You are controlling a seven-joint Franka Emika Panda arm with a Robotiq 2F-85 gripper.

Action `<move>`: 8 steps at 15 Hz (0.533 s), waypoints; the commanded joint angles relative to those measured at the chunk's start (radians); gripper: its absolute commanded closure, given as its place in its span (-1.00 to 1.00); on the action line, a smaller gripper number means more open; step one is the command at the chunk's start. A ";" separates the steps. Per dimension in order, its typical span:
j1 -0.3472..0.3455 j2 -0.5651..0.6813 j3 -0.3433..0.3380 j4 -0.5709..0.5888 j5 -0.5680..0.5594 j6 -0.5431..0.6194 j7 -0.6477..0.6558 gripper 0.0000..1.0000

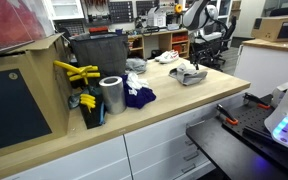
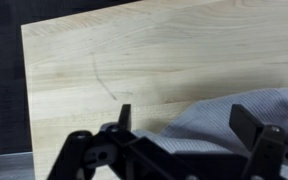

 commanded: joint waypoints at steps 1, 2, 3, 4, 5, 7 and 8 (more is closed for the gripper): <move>0.017 -0.015 0.015 -0.047 -0.018 0.057 -0.005 -1.00; 0.021 -0.007 0.020 -0.049 -0.019 0.072 -0.003 -1.00; 0.029 0.002 0.024 -0.052 -0.018 0.090 -0.001 -1.00; 0.035 0.011 0.028 -0.056 -0.015 0.107 0.000 -1.00; 0.041 0.020 0.034 -0.062 -0.013 0.125 0.002 -1.00; 0.056 0.040 0.038 -0.070 -0.028 0.164 0.008 -1.00; 0.065 0.053 0.036 -0.072 -0.042 0.185 0.013 -1.00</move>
